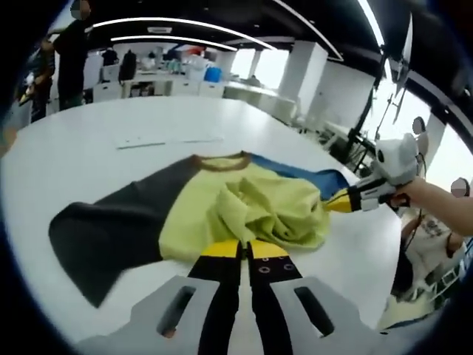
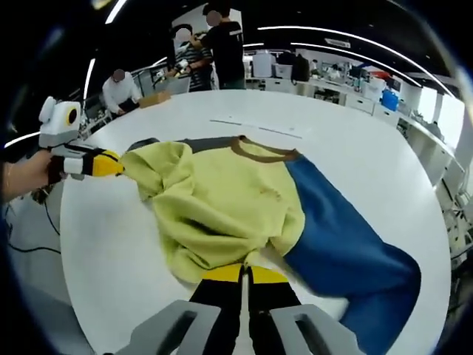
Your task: Fold the garment on the visible template until the final outline fits inside the template.
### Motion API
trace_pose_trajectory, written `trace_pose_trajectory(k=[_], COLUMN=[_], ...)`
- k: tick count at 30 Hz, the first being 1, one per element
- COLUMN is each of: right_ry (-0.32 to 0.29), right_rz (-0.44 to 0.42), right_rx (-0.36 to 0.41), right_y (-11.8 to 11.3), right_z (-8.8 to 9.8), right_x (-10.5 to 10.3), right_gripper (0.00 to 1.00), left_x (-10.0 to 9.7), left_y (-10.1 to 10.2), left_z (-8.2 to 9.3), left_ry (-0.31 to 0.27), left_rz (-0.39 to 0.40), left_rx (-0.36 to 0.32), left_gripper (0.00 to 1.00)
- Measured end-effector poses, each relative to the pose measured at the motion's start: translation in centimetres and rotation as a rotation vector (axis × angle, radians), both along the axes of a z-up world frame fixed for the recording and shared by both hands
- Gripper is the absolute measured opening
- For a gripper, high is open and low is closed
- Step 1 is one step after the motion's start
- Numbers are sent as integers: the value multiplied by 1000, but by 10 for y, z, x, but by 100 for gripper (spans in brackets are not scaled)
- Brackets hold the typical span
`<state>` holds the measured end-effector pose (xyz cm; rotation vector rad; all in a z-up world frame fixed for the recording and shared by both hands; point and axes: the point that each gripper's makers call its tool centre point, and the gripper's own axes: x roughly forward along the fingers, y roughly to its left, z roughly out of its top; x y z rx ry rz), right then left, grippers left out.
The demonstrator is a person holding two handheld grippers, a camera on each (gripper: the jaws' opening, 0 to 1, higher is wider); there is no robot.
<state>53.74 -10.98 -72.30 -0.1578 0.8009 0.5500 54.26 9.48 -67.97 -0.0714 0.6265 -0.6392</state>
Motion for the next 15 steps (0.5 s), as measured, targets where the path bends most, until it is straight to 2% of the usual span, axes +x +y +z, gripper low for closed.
trace_pose_trajectory(k=[5, 8, 15], right_ry=[-8, -26, -42], right_rz=[-25, -39, -76], right_rx=[-5, -17, -7], right_y=[-7, -11, -15], right_z=[9, 15, 27], right_x=[-10, -15, -29], right_gripper=[0, 0, 0], left_x=[-9, -14, -28], left_y=[8, 17, 32], left_z=[11, 19, 24], left_ry=[-16, -23, -19], left_rz=[0, 24, 38], left_rx=[6, -17, -21], left_gripper=[0, 0, 0])
